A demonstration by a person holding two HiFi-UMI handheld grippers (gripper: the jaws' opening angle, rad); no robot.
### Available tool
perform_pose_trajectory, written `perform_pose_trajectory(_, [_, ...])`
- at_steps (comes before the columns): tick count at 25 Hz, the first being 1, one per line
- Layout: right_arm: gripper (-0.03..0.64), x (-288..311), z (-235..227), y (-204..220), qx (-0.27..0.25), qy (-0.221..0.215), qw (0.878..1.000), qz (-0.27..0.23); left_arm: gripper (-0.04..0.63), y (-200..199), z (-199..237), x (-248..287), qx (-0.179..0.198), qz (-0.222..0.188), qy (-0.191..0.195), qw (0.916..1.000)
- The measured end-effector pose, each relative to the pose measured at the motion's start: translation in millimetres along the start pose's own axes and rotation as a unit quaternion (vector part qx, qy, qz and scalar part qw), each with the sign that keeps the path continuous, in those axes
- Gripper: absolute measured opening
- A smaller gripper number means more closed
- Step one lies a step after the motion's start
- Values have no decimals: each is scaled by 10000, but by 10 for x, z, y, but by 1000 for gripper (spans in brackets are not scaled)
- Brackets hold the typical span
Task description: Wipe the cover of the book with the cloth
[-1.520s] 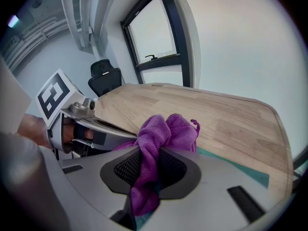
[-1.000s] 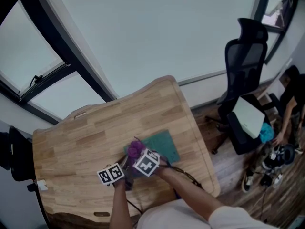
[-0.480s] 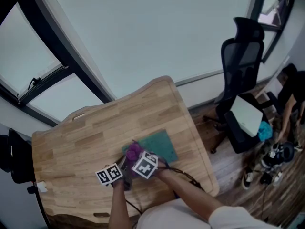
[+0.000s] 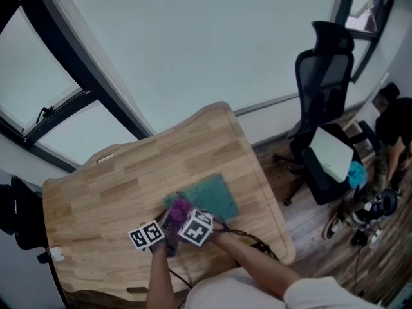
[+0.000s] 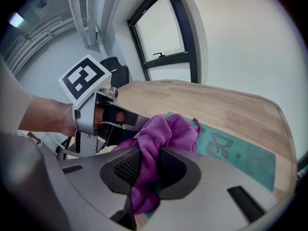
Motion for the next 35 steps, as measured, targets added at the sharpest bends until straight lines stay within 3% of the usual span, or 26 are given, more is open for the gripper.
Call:
perform_pose_trajectory(20, [87, -12, -15, 47, -308, -30, 9995, -98, 77, 6, -1, -2, 42, 14, -4, 10000])
perform_pose_trajectory(35, [86, -202, -457, 228, 259, 186, 9992, -233, 77, 3, 1, 0, 32, -18, 34, 10000])
Point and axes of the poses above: the fingertips, and each gripper's own axes: x forward along the fingers, z to its left, y out of its underside, the point moved 3 cm from there along -x, backward along the fingers, and after that the axes turned 12 degrees about z, right-handed, at the moved point
